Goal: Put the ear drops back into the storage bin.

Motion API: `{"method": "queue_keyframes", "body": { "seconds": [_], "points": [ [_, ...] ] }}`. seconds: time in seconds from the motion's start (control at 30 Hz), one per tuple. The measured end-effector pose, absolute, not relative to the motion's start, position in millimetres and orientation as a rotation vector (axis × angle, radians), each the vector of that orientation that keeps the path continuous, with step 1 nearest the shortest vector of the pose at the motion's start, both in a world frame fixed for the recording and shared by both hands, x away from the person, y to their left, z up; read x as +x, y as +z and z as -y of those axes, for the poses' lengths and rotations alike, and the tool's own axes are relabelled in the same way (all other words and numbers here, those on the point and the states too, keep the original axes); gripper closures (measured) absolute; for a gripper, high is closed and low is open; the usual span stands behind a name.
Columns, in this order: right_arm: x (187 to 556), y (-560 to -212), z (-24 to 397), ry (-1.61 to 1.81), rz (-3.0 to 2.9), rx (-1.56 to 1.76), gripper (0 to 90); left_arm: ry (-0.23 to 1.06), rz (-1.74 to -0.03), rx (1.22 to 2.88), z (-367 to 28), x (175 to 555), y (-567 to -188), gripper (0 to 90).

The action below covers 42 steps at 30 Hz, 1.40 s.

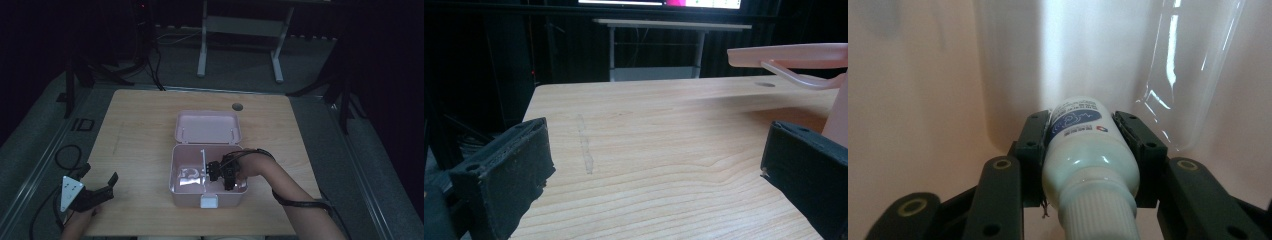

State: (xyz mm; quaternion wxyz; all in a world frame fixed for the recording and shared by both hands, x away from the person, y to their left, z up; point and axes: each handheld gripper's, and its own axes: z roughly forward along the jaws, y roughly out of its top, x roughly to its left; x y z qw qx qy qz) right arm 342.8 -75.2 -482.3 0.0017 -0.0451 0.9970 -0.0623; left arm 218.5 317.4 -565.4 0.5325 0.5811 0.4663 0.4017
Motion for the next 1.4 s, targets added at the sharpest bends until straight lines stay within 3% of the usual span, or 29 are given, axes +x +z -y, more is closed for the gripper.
{"method": "queue_keyframes", "body": {
  "seconds": [0.73,1.4],
  "points": [
    [343,-493,74,-0.261,-3.144,-0.136,57.5,0.957,-1.108,1.387,-317,218,-565,0.4],
    [341,-426,91,-0.063,-3.060,-0.092,49.8,0.959,-1.110,1.386,-317,218,-565,0.4]
  ]
}}
